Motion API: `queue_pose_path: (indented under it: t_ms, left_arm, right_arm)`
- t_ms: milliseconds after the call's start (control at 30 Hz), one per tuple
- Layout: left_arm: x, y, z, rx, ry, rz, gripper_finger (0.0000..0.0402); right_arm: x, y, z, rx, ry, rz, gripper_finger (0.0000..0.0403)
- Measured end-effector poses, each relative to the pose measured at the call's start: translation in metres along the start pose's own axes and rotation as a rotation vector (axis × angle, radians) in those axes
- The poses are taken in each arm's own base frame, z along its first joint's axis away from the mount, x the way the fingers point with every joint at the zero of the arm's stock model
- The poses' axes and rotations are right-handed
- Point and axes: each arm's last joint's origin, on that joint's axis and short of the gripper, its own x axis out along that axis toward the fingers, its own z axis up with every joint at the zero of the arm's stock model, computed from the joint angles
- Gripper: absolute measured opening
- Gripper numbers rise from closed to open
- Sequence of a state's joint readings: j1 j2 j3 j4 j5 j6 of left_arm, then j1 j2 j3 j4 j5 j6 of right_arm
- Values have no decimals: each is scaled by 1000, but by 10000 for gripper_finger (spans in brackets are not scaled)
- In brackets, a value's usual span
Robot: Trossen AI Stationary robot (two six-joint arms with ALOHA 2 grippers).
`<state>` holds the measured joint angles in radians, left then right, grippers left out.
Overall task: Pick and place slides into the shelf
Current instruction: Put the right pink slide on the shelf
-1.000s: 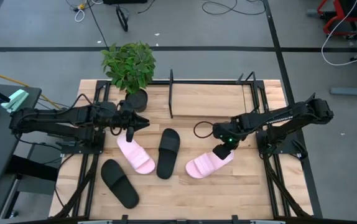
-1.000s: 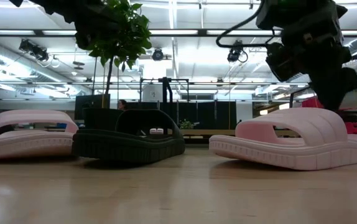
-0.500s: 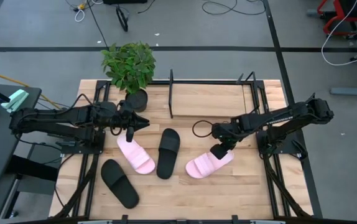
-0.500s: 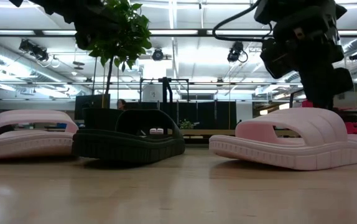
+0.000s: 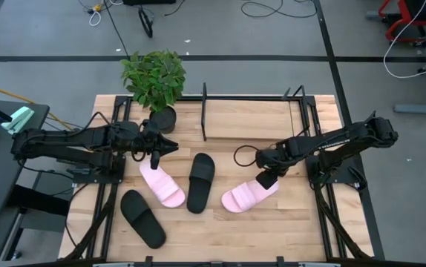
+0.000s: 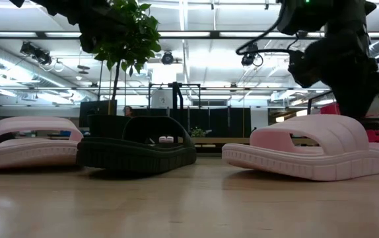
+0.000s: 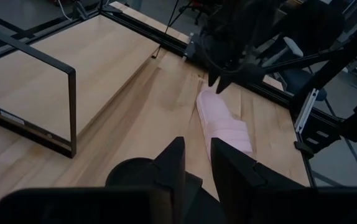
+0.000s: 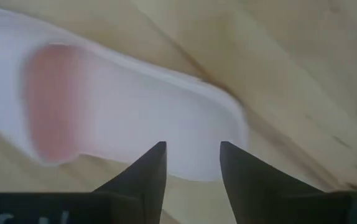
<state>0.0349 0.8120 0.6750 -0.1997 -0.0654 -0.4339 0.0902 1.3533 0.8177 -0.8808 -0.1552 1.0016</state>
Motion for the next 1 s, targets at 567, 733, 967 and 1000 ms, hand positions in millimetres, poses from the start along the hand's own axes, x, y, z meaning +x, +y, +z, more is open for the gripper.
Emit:
queue_pose_path:
  t_ms: [567, 733, 967, 1000]
  left_arm:
    - [0, 0, 0, 1, 0, 0, 78]
    - [0, 0, 0, 2, 0, 0, 83]
    - [0, 0, 0, 2, 1, 0, 85]
    - [0, 0, 0, 2, 1, 0, 84]
  right_arm:
    - [12, -15, -6, 3, 24, -92, 159]
    - [24, -19, -8, 48, 43, -52, 184]
    - [37, -25, -11, 113, 65, -20, 243]
    - [38, -27, -12, 115, 67, -21, 248]
